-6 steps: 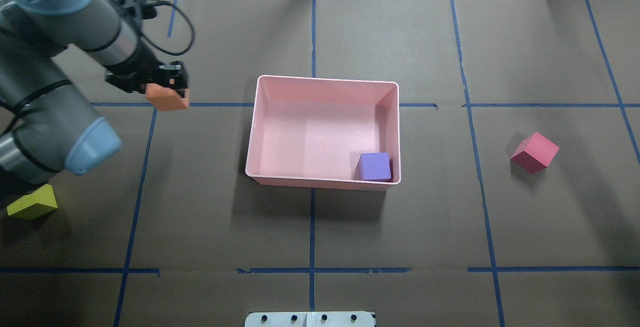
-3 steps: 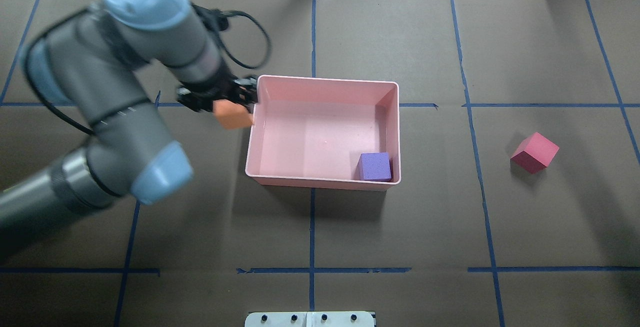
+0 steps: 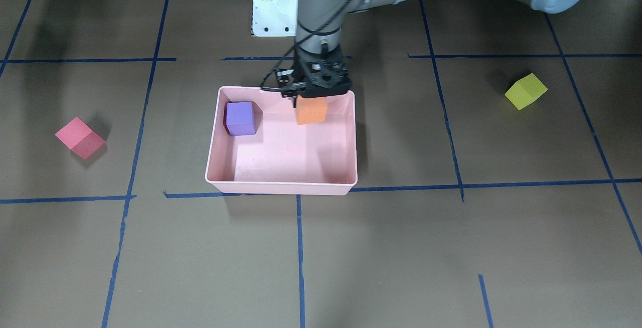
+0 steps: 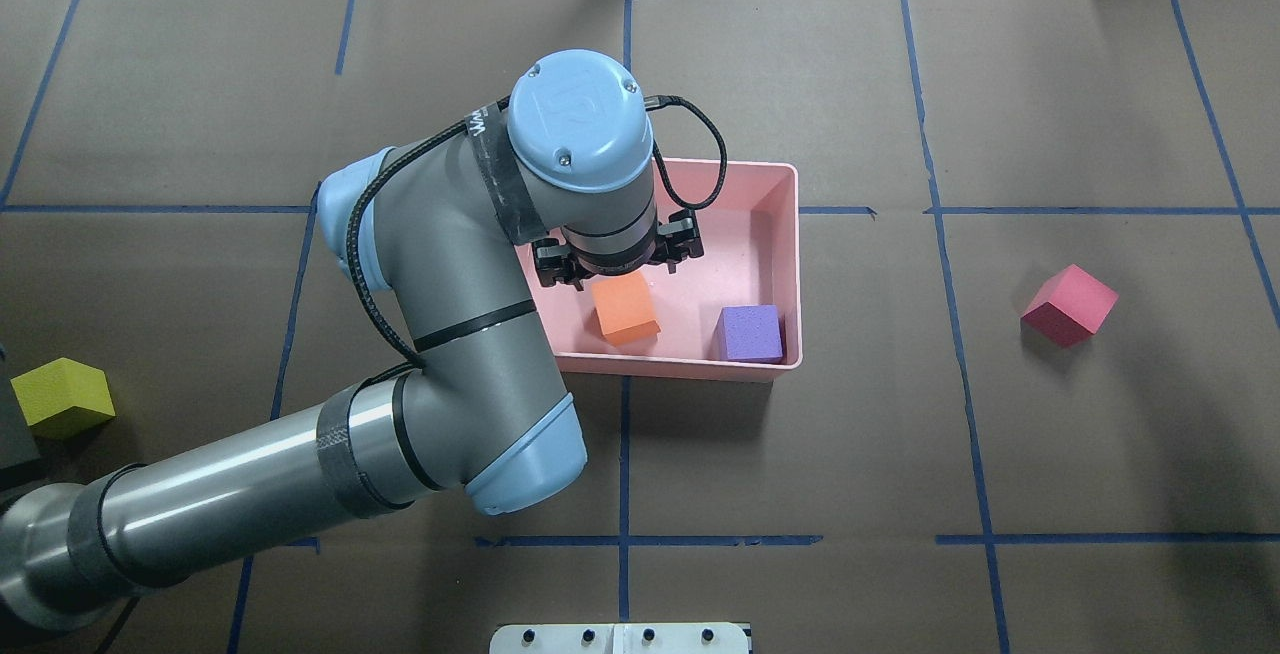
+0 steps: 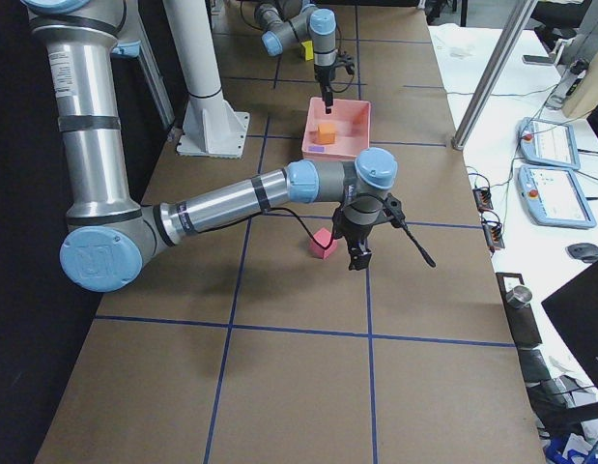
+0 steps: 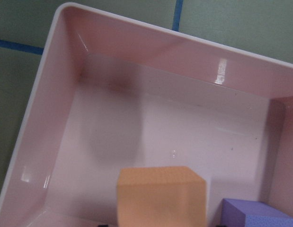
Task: Place blocks into pink bin with both arms
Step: 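Carry the orange cube into the pink bin and release it, then lower the right gripper onto the pink cube while the left gripper hovers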
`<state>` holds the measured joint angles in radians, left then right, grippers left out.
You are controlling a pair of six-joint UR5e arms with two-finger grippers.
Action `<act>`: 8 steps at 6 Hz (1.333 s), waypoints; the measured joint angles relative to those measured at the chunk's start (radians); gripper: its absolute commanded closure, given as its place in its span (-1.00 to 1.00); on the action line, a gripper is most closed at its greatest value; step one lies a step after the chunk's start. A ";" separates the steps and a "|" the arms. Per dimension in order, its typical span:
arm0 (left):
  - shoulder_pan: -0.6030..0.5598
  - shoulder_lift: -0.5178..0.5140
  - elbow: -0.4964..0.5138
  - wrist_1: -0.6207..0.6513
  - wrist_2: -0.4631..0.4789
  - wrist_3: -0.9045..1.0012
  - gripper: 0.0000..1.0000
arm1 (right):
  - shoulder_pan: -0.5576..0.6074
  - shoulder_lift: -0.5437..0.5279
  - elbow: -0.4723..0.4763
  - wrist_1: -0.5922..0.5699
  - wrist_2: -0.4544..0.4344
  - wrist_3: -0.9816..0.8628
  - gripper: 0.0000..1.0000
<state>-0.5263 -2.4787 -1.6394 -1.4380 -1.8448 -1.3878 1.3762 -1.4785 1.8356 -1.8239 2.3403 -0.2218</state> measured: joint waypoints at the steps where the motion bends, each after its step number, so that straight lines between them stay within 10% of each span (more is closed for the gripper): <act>1: -0.002 0.056 -0.055 0.003 0.000 0.062 -1.00 | -0.053 -0.006 0.007 0.057 -0.003 0.012 -1.00; 8: -0.015 0.174 -0.163 0.004 0.001 0.153 -1.00 | -0.402 -0.058 -0.036 0.339 -0.130 0.062 -1.00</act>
<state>-0.5409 -2.3050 -1.8025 -1.4343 -1.8439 -1.2348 0.9742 -1.5361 1.8000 -1.4850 2.2107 -0.1601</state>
